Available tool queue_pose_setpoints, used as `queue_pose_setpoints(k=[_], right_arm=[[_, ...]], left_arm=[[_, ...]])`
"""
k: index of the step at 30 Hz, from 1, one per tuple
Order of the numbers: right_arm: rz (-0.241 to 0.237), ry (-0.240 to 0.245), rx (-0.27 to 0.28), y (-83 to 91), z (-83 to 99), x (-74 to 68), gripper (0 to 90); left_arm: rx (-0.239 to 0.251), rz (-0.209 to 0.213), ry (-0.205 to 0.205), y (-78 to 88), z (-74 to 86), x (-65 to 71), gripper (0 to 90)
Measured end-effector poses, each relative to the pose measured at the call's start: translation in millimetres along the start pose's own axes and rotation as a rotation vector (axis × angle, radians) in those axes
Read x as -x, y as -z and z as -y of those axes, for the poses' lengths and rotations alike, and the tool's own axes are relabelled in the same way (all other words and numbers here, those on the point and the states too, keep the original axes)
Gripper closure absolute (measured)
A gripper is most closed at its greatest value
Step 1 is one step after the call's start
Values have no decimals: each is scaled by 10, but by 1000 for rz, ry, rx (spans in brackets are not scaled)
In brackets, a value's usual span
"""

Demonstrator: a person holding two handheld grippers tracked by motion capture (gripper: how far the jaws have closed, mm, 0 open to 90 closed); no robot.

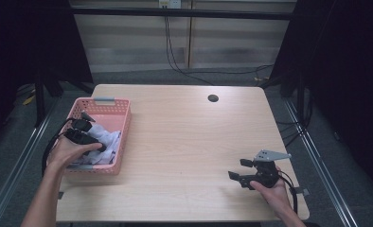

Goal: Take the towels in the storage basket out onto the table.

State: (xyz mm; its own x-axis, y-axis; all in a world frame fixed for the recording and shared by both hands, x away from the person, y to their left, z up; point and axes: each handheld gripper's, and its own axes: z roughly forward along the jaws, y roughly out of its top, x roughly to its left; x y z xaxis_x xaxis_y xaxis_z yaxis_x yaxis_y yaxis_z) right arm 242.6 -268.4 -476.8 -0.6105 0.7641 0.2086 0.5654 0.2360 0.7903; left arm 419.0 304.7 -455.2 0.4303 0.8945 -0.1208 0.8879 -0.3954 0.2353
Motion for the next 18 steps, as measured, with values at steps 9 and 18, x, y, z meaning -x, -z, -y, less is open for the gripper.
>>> queue_pose_setpoints(k=[9, 18], right_arm=[[-10, 16, -6, -3, -1, -12, 248], [-24, 20, -14, -12, -1, -18, 255]], left_arm=[[-80, -21, 10, -108, -78, 58, 48], [-103, 4, -9, -68, -98, 75, 331]])
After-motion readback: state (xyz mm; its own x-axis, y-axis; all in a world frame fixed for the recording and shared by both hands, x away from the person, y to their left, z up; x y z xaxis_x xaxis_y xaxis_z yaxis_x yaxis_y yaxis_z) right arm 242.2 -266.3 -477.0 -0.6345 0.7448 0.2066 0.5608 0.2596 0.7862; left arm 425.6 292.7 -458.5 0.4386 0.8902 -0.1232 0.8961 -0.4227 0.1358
